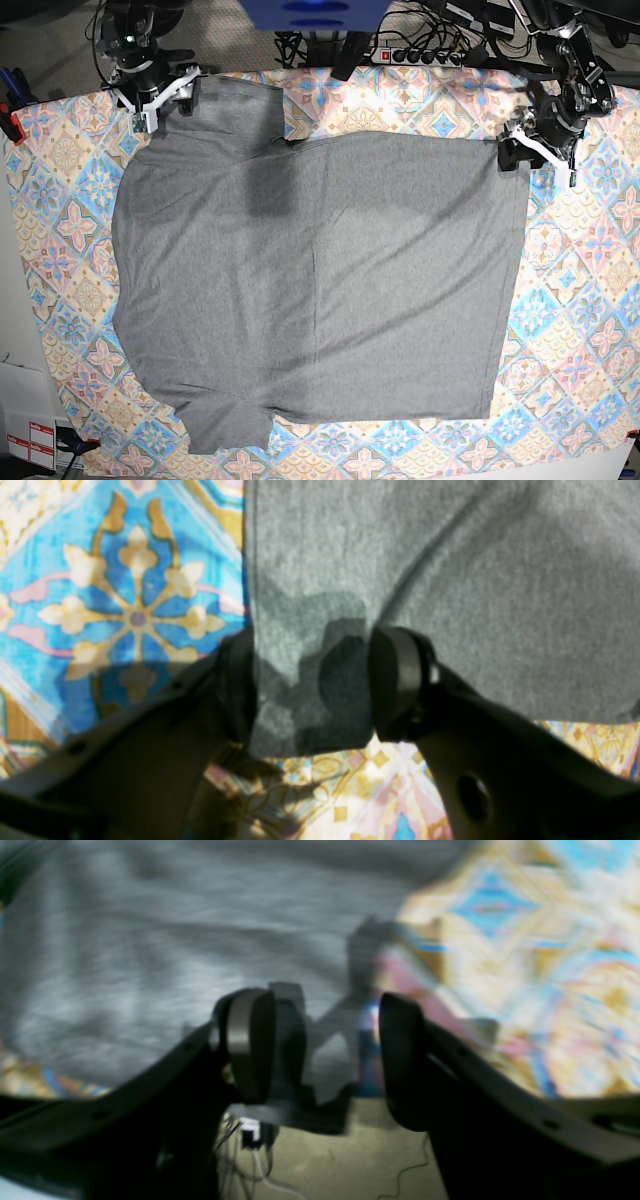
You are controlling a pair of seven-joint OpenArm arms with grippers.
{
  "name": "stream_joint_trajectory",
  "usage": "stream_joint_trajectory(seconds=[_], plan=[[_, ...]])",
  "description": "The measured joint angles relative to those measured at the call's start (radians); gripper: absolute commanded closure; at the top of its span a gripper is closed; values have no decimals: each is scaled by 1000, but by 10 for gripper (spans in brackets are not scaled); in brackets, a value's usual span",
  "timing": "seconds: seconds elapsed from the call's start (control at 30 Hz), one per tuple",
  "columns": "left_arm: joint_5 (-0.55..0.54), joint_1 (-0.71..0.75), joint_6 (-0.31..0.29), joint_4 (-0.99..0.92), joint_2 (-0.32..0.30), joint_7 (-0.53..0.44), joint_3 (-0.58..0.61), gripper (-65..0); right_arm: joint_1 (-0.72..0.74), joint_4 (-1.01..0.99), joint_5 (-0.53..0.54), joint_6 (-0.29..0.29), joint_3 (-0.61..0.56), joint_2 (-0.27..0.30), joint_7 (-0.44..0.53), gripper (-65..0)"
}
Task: Fold the T-shirt properly
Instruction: 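Close both grippers on the shirt's shoulder edges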
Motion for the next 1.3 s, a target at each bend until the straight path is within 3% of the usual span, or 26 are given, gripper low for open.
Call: stream_joint_trajectory(seconds=[0.13,0.4,0.63,0.9,1.1,1.3], plan=[[0,1,0,0,0,0,0,-337,73,-71,2,-3,0,6,7,-326],[0,1,0,0,0,-1,0,-337,76,-87,0,18,0,6,16,-316],[0,1,0,0,0,-1,0,-331,56,-85,0,14,0,6,21,-92],[19,0,31,8,-22,-20,107,-135,64,-80,0,14,0,11,-28,-70],[-8,-2,6,7,3,-14,129,-91,62,-80,3,15,0,11,-27,-7],[-11,0,1,5,1,-11,129,-41,62,-80,3,15,0,11,-27,-7]])
